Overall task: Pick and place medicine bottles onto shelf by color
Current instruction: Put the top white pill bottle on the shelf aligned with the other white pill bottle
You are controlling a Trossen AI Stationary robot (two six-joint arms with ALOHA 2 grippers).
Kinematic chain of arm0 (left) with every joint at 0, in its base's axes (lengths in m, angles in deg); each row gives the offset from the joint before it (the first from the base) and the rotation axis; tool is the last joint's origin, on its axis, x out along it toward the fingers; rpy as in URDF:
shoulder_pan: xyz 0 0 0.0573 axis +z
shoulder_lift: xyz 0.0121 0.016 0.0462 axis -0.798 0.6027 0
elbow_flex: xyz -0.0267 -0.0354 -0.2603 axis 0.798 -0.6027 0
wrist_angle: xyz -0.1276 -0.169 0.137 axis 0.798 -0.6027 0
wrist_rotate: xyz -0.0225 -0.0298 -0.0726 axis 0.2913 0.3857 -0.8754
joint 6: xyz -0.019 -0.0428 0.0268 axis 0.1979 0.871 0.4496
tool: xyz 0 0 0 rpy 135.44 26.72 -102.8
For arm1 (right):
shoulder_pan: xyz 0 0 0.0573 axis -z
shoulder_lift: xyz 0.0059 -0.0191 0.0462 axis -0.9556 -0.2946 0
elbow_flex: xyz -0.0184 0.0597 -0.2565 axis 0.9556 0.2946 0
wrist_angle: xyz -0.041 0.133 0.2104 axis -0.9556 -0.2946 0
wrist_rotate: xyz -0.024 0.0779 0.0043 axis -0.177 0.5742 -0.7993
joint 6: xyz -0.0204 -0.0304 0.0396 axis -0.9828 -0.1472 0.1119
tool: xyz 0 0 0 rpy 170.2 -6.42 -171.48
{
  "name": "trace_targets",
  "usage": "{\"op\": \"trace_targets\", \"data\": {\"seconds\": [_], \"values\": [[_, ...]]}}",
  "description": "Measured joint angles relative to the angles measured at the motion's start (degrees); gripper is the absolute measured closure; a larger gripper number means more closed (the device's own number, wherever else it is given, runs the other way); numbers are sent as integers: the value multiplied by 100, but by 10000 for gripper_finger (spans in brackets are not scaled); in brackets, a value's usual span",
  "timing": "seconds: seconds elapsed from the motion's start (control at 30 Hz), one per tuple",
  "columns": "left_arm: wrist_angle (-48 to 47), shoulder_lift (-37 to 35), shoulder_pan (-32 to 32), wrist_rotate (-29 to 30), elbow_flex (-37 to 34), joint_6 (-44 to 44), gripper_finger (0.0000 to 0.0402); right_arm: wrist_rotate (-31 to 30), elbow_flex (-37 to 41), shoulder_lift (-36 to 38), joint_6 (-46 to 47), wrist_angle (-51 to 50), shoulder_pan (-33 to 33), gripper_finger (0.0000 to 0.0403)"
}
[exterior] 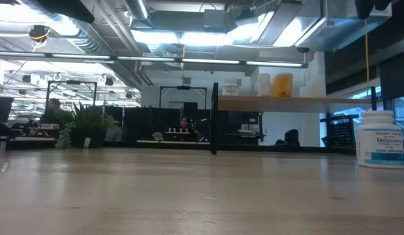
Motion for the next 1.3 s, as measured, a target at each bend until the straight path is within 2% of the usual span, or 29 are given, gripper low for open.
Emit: {"op": "trace_targets", "data": {"seconds": [0.17,0.27,0.37,0.63,0.8,1.07,1.3], "values": [[-2,0,-2,0,0,-2,118,0,28,4,26,47,77,218],[-1,0,-2,-11,0,-1,118,36,329,5,-159,219,79,196],[-2,0,-2,-40,0,-2,118,379,764,2,-546,360,84,186],[0,0,-2,-44,0,2,118,364,1898,2,-740,736,389,193],[-2,0,2,-45,0,1,118,416,2332,2,-1010,1121,760,199],[38,0,2,-57,0,-449,118,557,2402,20,-1177,1322,1199,201],[149,0,2,-214,0,-711,118,559,2402,20,-1174,1448,1270,201]]}}
